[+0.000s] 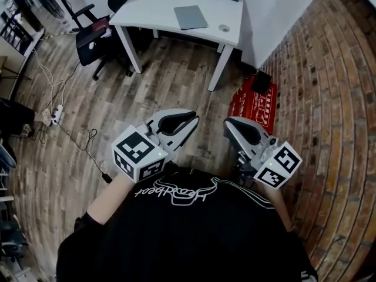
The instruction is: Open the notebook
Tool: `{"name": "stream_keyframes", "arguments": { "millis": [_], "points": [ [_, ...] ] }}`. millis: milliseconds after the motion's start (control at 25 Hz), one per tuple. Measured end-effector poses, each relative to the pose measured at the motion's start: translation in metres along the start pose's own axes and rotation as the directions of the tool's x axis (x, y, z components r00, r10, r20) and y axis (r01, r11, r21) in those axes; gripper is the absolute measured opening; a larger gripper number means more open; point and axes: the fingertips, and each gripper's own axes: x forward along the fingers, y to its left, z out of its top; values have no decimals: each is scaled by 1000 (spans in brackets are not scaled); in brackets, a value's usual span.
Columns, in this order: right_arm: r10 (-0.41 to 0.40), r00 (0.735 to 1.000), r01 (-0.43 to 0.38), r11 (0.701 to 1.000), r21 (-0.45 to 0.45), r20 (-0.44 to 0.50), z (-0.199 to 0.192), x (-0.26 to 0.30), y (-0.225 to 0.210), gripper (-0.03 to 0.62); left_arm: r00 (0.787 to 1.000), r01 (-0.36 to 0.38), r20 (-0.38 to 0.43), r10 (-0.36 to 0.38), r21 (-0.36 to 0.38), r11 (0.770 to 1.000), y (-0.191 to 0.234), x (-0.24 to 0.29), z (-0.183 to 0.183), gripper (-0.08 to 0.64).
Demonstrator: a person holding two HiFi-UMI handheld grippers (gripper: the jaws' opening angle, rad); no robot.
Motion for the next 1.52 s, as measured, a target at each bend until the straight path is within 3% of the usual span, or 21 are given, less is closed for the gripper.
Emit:
{"name": "stream_keyframes", "arguments": {
  "millis": [40, 160, 360, 600, 920, 1160, 1520],
  "points": [
    [-4, 1000, 4, 1000, -4, -1, 0, -3, -2, 2, 1000, -10, 8, 10, 7, 1000, -1, 2, 1, 44],
    [-15, 1000, 15, 1000, -5, 4, 1, -11, -7, 2, 999, -42, 14, 41, 16, 999, 1, 5, 0, 221],
    [-34, 999, 34, 999, 14, -3, -7, -15, -20, 2, 996, -90, 22, 90, 15, 996, 17, 11, -4, 278],
    [-60, 998, 61, 997, 47, -34, -18, 2, -50, 3, 994, -112, 10, 112, 11, 994, 56, 28, -13, 298],
    [-117, 993, 119, 989, 88, -33, -4, 41, -119, 3, 999, -21, -25, 20, -23, 1000, 120, 79, -1, 299],
    [-125, 992, 128, 980, 155, -30, 13, 107, -179, 3, 996, -25, -86, 26, 9, 1000, 205, 111, 16, 304],
    [-149, 985, 161, 972, 169, -82, 31, 186, -264, 3, 991, -24, -129, 22, -11, 1000, 321, 163, 30, 304]
  ]
}}
